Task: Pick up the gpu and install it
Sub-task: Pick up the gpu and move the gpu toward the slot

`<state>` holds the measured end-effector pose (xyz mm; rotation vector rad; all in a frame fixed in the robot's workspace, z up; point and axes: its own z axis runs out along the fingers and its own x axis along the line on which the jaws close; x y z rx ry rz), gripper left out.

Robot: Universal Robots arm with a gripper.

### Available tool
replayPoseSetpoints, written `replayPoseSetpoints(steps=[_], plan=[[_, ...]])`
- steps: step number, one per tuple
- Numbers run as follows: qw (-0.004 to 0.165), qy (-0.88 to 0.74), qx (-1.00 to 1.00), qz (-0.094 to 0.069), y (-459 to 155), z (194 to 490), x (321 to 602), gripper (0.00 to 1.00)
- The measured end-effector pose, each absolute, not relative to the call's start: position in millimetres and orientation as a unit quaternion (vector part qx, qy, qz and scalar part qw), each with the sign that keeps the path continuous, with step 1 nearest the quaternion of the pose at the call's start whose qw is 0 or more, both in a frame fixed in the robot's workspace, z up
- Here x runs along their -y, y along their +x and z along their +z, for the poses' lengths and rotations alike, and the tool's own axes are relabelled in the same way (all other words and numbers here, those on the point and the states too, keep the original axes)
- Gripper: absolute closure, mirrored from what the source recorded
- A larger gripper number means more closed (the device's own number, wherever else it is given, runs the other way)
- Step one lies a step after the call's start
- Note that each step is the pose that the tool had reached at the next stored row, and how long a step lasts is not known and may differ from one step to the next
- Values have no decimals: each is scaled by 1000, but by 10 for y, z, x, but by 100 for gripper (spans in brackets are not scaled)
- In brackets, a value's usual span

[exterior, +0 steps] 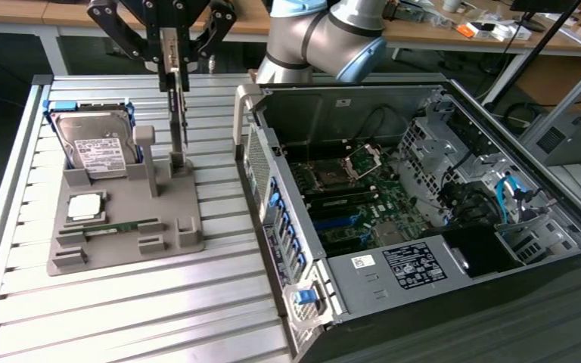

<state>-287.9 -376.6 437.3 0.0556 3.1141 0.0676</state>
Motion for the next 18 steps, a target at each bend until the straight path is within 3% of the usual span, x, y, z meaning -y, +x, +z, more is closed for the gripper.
replayPoseSetpoints(steps=[18], plan=[[13, 18, -1000, 22, -2804, 4374, 3782, 73]])
